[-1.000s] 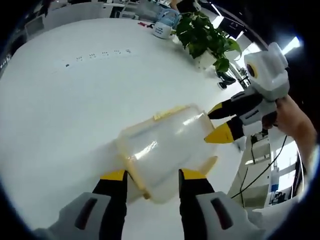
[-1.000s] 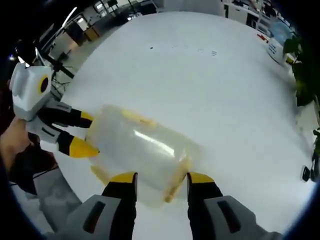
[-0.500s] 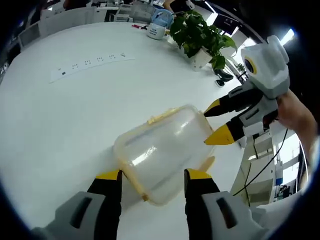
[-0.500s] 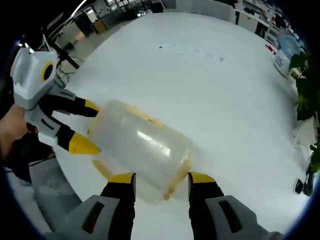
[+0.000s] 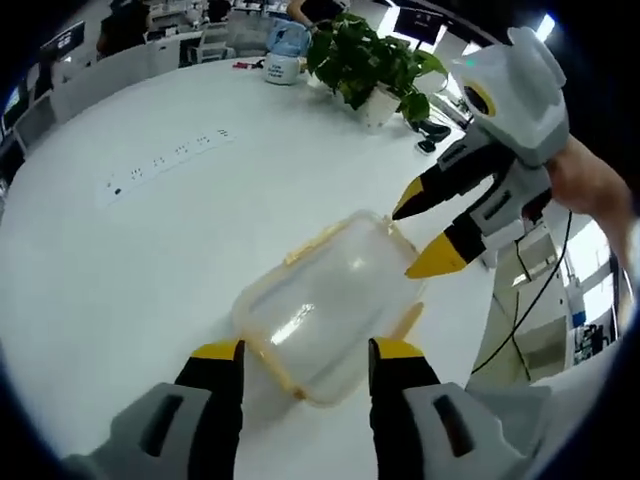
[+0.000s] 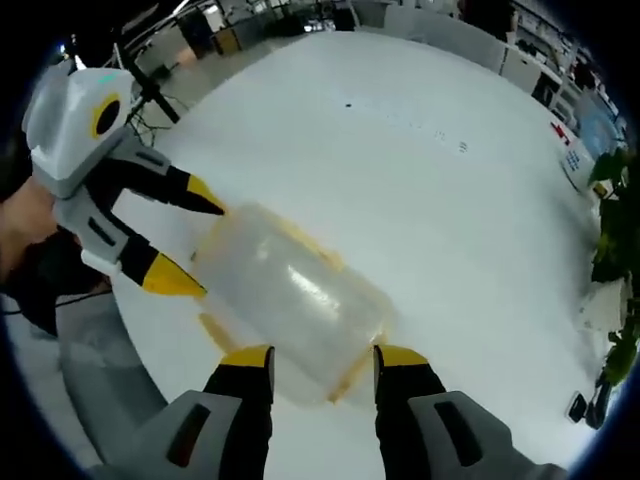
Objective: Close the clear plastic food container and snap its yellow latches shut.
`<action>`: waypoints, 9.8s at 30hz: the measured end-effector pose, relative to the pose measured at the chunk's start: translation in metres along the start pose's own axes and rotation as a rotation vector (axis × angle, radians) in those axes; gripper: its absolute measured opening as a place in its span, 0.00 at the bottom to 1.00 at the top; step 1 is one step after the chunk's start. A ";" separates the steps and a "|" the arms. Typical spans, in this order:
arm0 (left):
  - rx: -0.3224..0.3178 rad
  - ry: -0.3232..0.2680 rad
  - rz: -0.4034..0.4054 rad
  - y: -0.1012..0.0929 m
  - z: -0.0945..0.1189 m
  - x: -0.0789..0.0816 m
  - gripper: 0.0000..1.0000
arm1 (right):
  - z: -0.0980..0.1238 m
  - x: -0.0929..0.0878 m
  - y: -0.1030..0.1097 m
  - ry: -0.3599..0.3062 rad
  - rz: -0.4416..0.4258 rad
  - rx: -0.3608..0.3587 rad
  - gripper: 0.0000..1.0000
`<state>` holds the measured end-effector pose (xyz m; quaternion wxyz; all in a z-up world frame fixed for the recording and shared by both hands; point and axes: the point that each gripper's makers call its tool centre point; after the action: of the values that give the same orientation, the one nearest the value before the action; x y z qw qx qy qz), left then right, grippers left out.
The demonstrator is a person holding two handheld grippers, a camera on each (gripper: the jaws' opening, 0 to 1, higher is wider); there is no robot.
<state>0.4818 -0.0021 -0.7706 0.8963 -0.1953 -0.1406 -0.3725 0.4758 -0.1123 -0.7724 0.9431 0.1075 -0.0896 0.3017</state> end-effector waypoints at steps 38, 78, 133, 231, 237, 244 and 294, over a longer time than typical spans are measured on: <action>0.035 0.129 -0.528 -0.017 0.002 -0.006 0.45 | 0.000 0.001 0.021 0.053 0.403 0.002 0.34; 0.026 0.143 -0.614 -0.026 -0.003 0.001 0.43 | -0.003 0.003 0.026 0.062 0.458 0.016 0.31; -0.001 0.016 -0.581 -0.040 -0.021 0.025 0.40 | -0.011 0.033 0.037 -0.036 0.514 0.074 0.27; 0.097 -0.063 -0.654 -0.059 -0.034 0.001 0.42 | -0.038 0.058 0.029 0.024 0.574 0.139 0.35; 0.114 -0.060 -0.671 -0.058 -0.034 0.000 0.42 | -0.038 0.058 0.030 0.035 0.586 0.153 0.35; 0.163 -0.044 -0.724 -0.058 -0.037 -0.003 0.40 | -0.039 0.058 0.032 0.060 0.613 0.161 0.35; 0.282 -0.033 -0.754 -0.057 -0.043 -0.004 0.37 | -0.044 0.057 0.032 0.116 0.638 0.207 0.32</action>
<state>0.4422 -0.0562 -0.7965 0.7123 -0.0112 -0.2666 -0.6492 0.5074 -0.0438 -0.7962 0.7888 0.1519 -0.0338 0.5946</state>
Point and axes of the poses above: the point that each gripper's makers call its tool centre point, and the gripper's own axes: z roughly backward along the fingers, y roughly to its left, x roughly out of its top, and after that the axes turned 6 degrees about y, right-handed
